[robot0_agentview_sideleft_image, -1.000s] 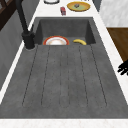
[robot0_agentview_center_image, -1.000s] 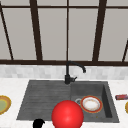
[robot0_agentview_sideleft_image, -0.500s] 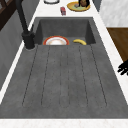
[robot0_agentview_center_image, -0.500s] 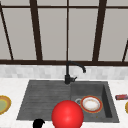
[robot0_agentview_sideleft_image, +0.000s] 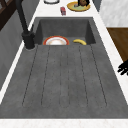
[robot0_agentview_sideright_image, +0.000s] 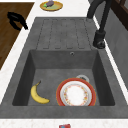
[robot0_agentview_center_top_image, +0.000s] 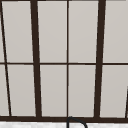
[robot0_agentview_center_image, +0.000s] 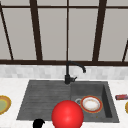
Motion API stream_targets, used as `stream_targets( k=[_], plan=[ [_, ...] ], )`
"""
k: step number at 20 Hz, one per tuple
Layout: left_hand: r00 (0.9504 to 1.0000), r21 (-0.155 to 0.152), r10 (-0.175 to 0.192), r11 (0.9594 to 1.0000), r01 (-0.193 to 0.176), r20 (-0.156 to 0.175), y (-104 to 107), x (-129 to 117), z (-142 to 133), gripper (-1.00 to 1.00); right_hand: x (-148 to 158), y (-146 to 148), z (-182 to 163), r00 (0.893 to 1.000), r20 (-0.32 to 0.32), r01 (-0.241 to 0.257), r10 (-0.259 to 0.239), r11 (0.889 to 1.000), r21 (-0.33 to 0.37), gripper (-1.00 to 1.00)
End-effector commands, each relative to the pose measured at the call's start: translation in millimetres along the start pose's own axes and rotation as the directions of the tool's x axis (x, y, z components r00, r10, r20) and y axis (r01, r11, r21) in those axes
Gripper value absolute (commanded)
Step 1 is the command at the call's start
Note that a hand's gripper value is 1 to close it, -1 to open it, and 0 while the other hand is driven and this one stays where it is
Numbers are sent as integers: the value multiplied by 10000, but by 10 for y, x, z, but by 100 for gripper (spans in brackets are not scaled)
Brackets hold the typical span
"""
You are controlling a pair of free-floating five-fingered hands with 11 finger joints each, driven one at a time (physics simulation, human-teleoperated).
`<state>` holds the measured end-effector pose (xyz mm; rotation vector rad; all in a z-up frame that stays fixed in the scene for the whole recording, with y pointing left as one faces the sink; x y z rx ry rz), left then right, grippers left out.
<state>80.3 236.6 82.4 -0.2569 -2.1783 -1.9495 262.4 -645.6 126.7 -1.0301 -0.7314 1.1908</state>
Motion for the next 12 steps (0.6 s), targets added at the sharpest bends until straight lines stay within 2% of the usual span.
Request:
stream_targets(
  k=[1,8,12],
  plan=[
    [10000,0,0,10000,0,0,0,0,0,0,-60,-160,68,9999,-121,70,-70,10000,7,-100],
    [10000,0,0,10000,0,0,0,0,0,0,-80,-604,339,9999,-7,-100,100,9995,303,-100],
    [10000,0,0,10000,0,0,0,0,0,0,128,-805,505,9996,-136,-230,236,9988,433,-100]
  ],
)
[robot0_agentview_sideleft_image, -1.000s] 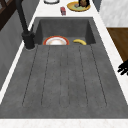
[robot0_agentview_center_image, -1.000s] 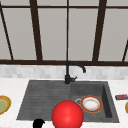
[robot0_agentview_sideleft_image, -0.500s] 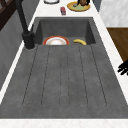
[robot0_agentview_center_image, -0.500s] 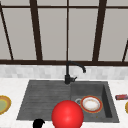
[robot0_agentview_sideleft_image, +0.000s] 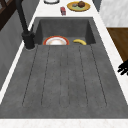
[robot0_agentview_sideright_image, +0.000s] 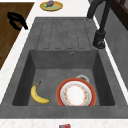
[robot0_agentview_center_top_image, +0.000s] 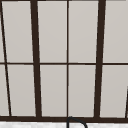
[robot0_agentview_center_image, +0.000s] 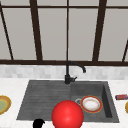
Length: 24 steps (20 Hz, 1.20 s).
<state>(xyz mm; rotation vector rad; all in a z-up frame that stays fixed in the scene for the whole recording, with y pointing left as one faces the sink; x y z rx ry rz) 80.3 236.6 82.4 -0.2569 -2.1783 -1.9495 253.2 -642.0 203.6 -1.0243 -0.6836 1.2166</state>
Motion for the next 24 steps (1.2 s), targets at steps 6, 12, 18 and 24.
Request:
stream_targets(
  k=[6,12,18,24],
  plan=[
    [10000,0,0,10000,0,0,0,0,0,0,523,-197,328,9992,-353,-197,192,9997,-132,-100],
    [10000,0,0,10000,0,0,0,0,0,0,846,-147,601,9994,-253,-264,252,9985,-475,-100],
    [10000,0,0,10000,0,0,0,0,0,0,1179,-23,895,9997,-175,-156,144,9975,-691,-100],
    [10000,0,0,10000,0,0,0,0,0,0,1490,86,1202,9997,-87,-220,215,9978,-625,-100]
  ],
)
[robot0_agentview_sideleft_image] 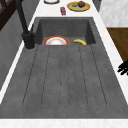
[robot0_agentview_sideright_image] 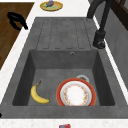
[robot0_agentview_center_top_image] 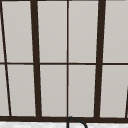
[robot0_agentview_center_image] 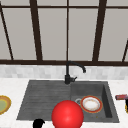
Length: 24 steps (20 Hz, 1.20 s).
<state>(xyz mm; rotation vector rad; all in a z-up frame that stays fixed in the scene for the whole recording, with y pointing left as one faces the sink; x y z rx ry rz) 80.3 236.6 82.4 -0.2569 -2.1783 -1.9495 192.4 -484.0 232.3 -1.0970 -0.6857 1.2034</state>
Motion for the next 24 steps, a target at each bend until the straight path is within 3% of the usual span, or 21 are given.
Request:
stream_targets(
  k=[1,10,21,24],
  plan=[
    [10000,0,0,10000,0,0,0,0,0,0,192,57,188,9996,284,-7,9,10000,-74,-100],
    [10000,0,0,10000,0,0,0,0,0,0,631,186,511,9974,724,17,-11,10000,-82,-100],
    [10000,0,0,10000,0,0,0,0,0,0,1146,170,706,9856,1686,44,-138,9984,561,-100],
    [10000,0,0,10000,0,0,0,0,0,0,1309,237,819,9837,1792,99,-151,9995,299,-100]
  ],
)
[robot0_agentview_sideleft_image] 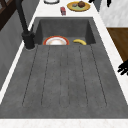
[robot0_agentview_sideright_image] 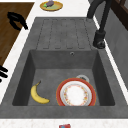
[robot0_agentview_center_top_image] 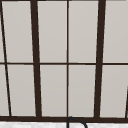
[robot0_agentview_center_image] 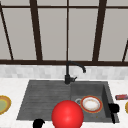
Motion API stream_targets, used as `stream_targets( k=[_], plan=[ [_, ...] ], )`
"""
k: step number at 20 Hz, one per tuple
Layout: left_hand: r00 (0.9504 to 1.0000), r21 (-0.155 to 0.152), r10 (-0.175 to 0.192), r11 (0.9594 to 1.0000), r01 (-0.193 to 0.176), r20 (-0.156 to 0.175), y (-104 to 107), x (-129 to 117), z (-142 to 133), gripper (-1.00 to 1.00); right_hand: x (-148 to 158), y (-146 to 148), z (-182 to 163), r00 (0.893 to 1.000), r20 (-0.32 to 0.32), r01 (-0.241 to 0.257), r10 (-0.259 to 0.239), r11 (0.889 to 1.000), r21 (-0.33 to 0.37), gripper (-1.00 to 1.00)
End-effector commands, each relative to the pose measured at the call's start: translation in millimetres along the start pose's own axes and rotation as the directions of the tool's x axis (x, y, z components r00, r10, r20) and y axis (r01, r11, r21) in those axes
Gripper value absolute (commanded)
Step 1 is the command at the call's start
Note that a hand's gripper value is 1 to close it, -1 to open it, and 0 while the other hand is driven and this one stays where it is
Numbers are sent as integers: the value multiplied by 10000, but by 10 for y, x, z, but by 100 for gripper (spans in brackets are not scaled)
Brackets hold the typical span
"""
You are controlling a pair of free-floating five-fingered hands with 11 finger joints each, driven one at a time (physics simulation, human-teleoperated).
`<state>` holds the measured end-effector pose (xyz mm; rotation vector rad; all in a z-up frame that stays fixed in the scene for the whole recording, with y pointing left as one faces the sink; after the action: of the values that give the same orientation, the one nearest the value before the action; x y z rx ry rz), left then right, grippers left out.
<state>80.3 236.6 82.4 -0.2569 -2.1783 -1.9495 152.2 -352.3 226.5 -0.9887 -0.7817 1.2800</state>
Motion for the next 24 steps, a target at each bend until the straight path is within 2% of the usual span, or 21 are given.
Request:
stream_targets(
  k=[1,5,9,12,15,24],
  plan=[
    [10000,0,0,10000,0,0,0,0,0,0,234,103,99,9993,360,-80,81,10000,-11,-100],
    [10000,0,0,10000,0,0,0,0,0,0,469,138,212,9991,424,-92,92,10000,3,-100],
    [10000,0,0,10000,0,0,0,0,0,0,724,301,343,9990,429,-94,99,9999,-114,-100],
    [10000,0,0,10000,0,0,0,0,0,0,938,249,355,9991,415,-94,92,9999,51,-100],
    [10000,0,0,10000,0,0,0,0,0,0,891,279,365,9993,350,91,-95,9999,108,-100],
    [10000,0,0,10000,0,0,0,0,0,0,986,290,377,9963,815,262,-276,9995,184,-100]
  ],
)
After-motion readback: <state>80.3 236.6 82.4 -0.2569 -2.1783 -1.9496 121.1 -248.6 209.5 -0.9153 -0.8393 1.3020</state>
